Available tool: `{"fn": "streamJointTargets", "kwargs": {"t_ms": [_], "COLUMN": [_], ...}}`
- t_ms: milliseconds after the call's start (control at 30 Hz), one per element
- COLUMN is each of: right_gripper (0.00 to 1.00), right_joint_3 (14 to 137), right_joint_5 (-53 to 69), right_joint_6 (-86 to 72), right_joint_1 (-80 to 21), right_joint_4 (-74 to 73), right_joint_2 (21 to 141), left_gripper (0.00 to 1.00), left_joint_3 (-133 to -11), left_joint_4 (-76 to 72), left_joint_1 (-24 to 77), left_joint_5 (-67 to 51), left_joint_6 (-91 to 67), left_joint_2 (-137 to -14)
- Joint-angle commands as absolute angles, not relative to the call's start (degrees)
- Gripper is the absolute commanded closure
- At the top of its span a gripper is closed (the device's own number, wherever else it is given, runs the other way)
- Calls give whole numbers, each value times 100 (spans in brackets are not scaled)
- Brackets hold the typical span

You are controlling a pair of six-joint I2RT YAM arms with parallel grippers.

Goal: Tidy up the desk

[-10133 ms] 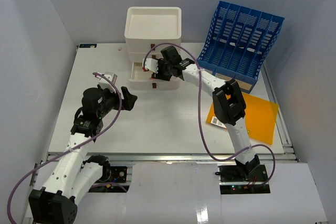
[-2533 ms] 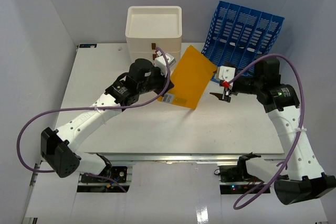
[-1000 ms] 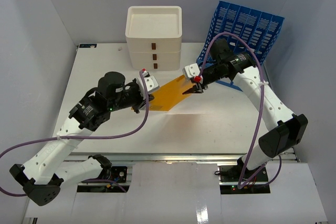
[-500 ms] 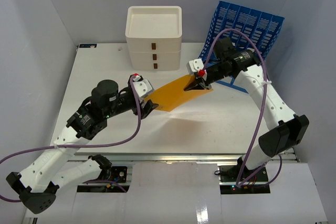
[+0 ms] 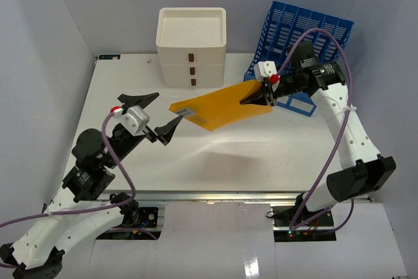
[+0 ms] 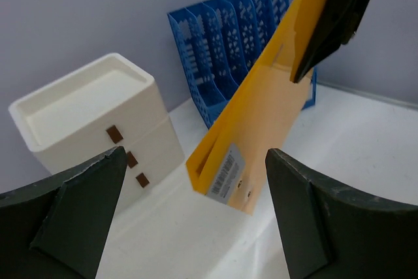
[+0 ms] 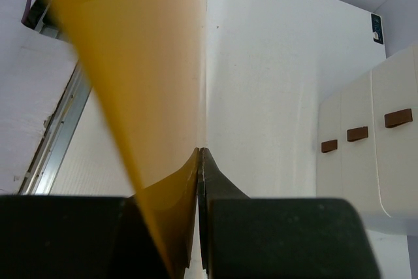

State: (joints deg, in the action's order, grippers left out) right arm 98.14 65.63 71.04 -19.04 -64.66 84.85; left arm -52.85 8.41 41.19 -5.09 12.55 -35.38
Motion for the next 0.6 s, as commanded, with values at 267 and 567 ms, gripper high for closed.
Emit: {"fn": "streamJointTargets", "kwargs": {"t_ms": [267, 567], "right_gripper": [92, 92], "right_joint_3": [10107, 10034], "right_joint_5": [7852, 8782], "right_joint_6": [6711, 5326], "right_joint_1": [-1433, -1233], "right_joint_4": [-6346, -5177], "right_joint_2": [8095, 7933], "left_gripper": [2, 2], "left_joint_3": [-3519, -2337], "left_joint_4": [-1086, -3362], "left_joint_1": [4122, 4122], "left_joint_5": [-52, -1316], "left_joint_6": [256, -42], "left_joint_2": [-2734, -3617]}}
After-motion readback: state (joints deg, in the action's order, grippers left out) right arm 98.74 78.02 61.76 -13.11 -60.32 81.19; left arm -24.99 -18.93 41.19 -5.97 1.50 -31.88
